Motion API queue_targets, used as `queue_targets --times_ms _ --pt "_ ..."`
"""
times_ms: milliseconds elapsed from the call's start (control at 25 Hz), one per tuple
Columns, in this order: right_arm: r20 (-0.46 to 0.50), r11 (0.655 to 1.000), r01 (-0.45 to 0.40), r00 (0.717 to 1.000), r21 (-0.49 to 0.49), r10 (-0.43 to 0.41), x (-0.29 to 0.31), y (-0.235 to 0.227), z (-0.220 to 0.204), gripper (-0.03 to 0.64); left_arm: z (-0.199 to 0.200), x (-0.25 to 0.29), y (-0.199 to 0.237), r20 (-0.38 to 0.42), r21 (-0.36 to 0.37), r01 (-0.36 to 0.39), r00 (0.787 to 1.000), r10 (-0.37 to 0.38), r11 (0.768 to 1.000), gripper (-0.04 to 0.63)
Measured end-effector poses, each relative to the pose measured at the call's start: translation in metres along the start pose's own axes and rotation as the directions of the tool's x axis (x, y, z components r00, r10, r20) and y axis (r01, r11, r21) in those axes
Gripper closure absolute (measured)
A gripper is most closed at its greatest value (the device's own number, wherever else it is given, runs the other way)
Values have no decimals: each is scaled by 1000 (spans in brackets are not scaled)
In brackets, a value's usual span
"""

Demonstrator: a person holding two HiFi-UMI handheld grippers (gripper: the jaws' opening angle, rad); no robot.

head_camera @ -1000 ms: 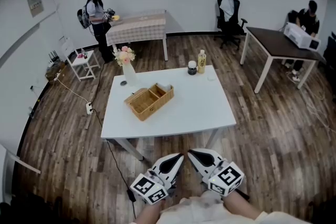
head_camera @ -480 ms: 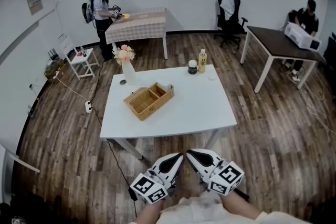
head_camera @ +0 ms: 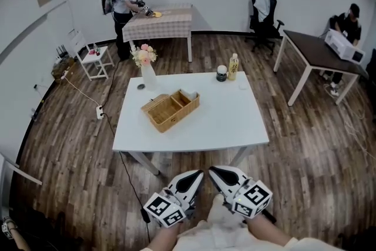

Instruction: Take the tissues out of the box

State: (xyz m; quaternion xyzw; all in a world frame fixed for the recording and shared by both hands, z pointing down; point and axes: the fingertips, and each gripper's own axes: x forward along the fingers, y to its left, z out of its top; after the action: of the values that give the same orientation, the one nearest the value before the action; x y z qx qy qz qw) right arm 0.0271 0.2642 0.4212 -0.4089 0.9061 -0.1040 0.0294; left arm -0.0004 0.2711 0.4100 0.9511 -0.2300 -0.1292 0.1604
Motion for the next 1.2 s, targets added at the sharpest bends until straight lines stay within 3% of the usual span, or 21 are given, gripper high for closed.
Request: queue_targets --times_ms 520,1200 --pt "2 997 -82 997 -9 82 81 -72 16 581 18 56 87 -3 7 -47 999 47 999 594" --pt "-32 993 -117 992 34 118 184 -182 42 581 55 138 204 -5 -23 -129 992 129 991 594"
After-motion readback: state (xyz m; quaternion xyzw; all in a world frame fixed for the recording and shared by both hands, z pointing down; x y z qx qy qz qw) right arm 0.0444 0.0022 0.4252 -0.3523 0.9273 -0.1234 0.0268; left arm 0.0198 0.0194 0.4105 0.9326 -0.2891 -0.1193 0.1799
